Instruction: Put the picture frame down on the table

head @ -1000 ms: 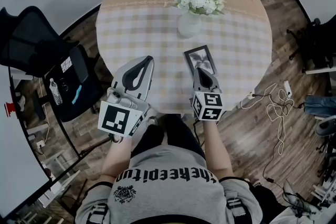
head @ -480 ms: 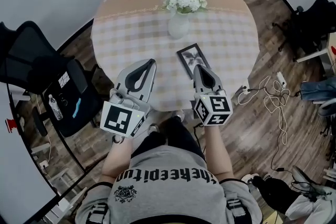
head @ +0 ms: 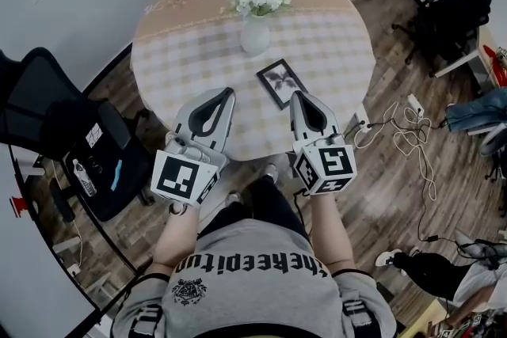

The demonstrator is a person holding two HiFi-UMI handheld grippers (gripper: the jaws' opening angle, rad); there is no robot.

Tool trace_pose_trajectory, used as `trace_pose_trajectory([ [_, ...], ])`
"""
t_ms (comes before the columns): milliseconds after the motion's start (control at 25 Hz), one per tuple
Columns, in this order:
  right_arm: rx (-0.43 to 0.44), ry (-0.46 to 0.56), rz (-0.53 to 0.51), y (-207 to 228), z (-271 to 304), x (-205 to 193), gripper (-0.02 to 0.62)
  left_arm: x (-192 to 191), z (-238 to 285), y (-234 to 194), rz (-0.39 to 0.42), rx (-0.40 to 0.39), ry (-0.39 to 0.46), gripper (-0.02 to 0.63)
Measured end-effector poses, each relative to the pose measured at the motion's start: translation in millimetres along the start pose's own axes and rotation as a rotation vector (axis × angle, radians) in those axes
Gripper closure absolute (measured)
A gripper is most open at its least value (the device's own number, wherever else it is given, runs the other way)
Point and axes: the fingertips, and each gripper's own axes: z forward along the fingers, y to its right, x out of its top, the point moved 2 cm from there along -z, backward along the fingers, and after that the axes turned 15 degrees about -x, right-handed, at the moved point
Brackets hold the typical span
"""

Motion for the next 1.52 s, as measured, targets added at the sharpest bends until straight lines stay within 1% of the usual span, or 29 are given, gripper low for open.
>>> trace_pose_trajectory([
  [480,-0.011,0.117,-0.004,-18.1,-55.1,33.0,0.591,18.6,-23.9,31.8,0.024,-0.051,0.044,0.591],
  [720,-0.047,0.176,-0.009,-27.6,-79.0,42.2,0.590,26.4,-41.6,41.5,0.036,-0.062,0.056,0.591],
  [1080,-0.038,0.205,-0.023,-44.4,-102.9,50.5,0.591,33.6,-60.4,47.5,0.044,-0.071,0.079,0.591],
  [1240,-0.017,0.207,-0.030,-49.9,-107.3,52.3,0.591,37.0,-62.6,49.7,0.047,-0.073,0.086,0.591],
  [1520,-0.002,0.208,-0.021,-42.5,-111.7,56.1,0.591,41.2,-57.9,58.3,0.052,-0.065,0.098,0.591],
])
